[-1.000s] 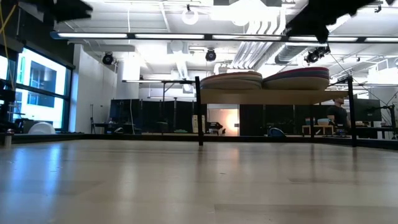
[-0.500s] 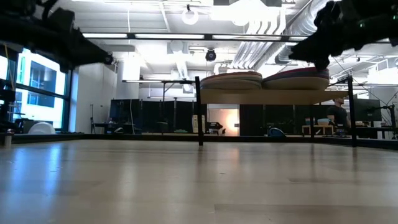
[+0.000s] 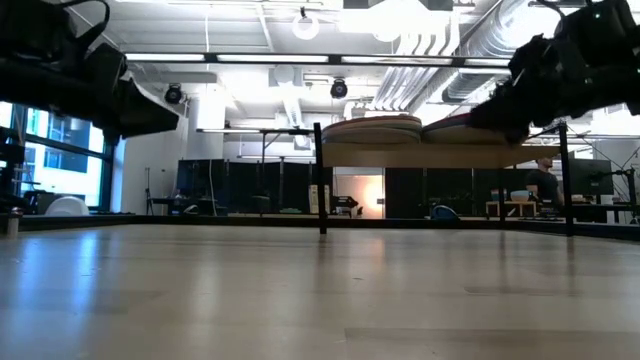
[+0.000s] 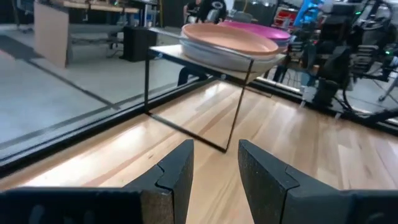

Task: Place and stack plates onto a shelf
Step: Return to Home Position

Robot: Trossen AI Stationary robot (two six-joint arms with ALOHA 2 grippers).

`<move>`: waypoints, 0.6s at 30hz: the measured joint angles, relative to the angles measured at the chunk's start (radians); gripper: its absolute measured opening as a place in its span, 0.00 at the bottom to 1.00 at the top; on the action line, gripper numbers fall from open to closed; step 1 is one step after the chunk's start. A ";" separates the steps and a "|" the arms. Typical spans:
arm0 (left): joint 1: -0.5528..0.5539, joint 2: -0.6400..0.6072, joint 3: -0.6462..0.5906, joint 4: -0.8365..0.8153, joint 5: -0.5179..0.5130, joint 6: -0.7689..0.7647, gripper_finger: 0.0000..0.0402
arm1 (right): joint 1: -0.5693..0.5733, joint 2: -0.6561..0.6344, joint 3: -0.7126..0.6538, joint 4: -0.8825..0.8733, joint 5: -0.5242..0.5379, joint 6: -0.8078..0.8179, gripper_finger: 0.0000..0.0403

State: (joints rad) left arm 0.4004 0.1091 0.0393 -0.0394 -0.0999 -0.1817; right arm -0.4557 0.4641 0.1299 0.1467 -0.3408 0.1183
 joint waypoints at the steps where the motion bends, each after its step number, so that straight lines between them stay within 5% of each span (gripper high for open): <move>1: 0.000 -0.001 -0.003 0.006 0.005 0.013 0.29 | 0.000 0.000 -0.008 0.000 0.000 0.001 0.29; 18: 0.000 0.028 -0.007 0.009 0.014 0.080 0.29 | 0.001 0.000 -0.094 -0.003 -0.071 -0.016 0.29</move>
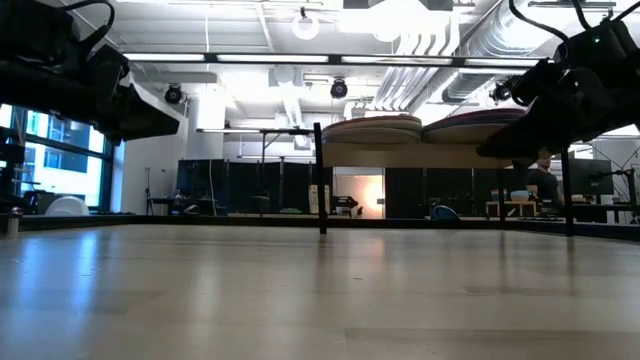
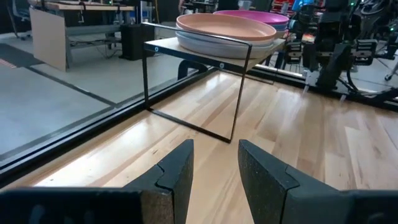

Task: Place and stack plates onto a shelf
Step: Return to Home Position

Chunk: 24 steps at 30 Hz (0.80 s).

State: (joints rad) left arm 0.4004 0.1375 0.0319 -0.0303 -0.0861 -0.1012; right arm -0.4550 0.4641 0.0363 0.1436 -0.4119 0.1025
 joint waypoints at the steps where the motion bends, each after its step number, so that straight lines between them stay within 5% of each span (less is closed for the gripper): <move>1: 0.000 0.000 0.000 0.000 -0.001 0.001 0.29 | 0.000 0.000 -0.003 0.000 0.005 0.014 0.29; 12: 0.000 0.000 0.000 0.005 -0.030 0.001 0.29 | 0.000 0.000 -0.003 -0.004 0.127 0.128 0.29; 24: 0.000 0.000 0.000 0.005 -0.029 0.001 0.29 | 0.000 0.000 -0.003 -0.005 0.136 0.125 0.29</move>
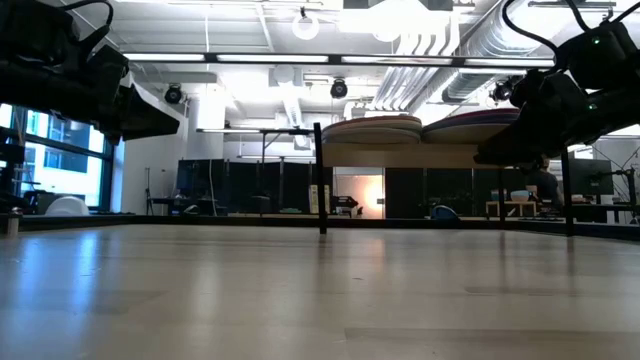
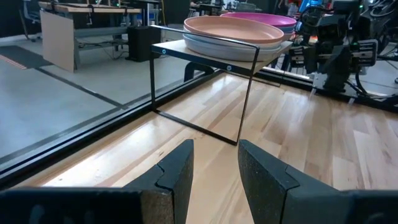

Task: Place and stack plates onto a shelf
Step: Return to Home Position

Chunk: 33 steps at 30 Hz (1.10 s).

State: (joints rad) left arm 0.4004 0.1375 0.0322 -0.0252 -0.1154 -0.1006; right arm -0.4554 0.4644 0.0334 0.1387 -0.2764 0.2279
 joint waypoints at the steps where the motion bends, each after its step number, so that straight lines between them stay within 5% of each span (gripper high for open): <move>1: 0.000 0.000 0.000 0.000 0.000 0.000 0.29 | 0.000 0.000 0.000 0.000 0.000 0.000 0.29; 12: -0.023 -0.001 0.000 0.000 0.000 0.000 0.29 | 0.000 -0.023 0.000 -0.010 0.000 0.000 0.29; 19: -0.103 -0.022 0.000 0.001 0.000 0.000 0.29 | 0.012 -0.175 0.000 -0.069 0.007 0.000 0.29; 33: -0.234 -0.096 0.001 0.002 0.001 0.000 0.29 | 0.241 -0.457 0.000 -0.091 0.006 -0.001 0.29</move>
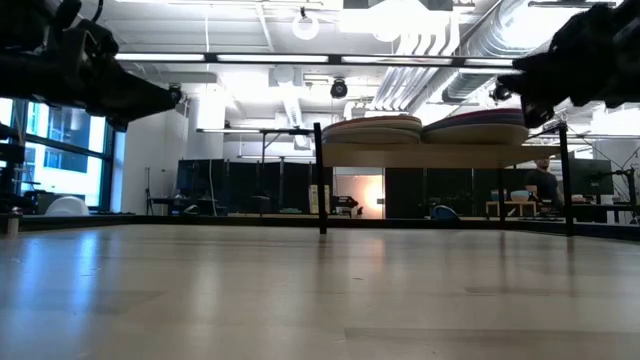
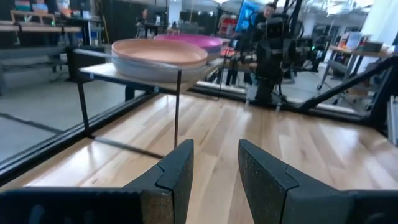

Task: Place and stack plates onto a shelf
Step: Return to Home Position

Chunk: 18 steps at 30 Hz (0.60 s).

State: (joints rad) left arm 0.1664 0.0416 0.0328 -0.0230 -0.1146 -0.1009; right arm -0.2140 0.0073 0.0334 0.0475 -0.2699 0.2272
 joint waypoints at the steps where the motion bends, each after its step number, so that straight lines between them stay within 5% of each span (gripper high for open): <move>1: -0.002 -0.009 -0.004 0.011 0.000 0.000 0.29 | 0.013 -0.008 0.000 0.003 0.000 0.000 0.29; 18: -0.068 -0.038 -0.020 0.051 0.000 0.000 0.29 | 0.047 -0.005 0.001 -0.022 -0.001 0.000 0.29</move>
State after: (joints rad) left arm 0.0988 0.0036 0.0128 0.0281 -0.1143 -0.1009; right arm -0.1673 0.0025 0.0343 0.0256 -0.2707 0.2272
